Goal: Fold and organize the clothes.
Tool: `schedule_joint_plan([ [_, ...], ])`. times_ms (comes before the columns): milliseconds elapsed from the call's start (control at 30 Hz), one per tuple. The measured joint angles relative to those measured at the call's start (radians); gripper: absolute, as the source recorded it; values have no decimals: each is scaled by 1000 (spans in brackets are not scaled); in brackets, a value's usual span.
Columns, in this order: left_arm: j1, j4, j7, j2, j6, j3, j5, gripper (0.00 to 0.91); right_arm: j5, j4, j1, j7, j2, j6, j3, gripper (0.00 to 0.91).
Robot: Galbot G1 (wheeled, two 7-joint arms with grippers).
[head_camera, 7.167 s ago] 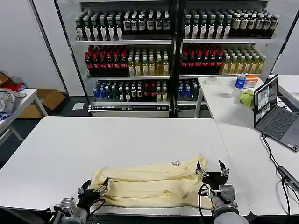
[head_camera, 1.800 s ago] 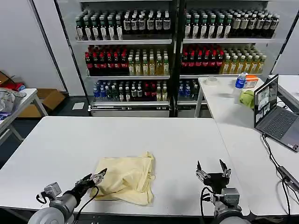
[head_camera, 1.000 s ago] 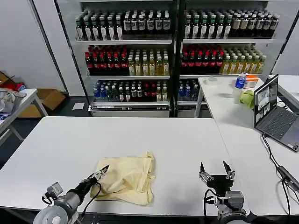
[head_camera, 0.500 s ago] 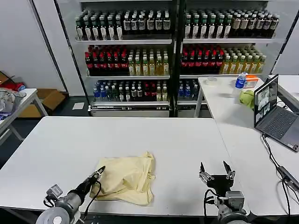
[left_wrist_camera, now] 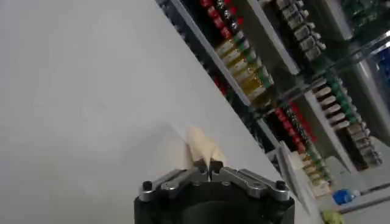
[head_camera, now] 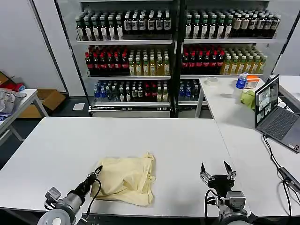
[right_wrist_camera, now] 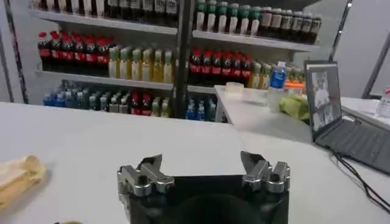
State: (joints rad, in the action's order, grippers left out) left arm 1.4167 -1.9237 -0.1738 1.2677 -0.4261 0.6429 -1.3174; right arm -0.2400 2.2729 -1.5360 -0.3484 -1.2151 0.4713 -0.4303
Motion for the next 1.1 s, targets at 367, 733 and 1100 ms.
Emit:
schedule_joint_plan([
  [367,-16,-3,-10,-63,-25,111,-20,20,-14,3,13,2,6,0,-1,907],
  [733,-84,61,25,-358,-99,353,-1,20,-28,4,38,6,5,-1,9,907],
  [1100,-76,-18,17,-563,-115,368,119,20,-15,-4,43,7,-15,-4,10,907],
])
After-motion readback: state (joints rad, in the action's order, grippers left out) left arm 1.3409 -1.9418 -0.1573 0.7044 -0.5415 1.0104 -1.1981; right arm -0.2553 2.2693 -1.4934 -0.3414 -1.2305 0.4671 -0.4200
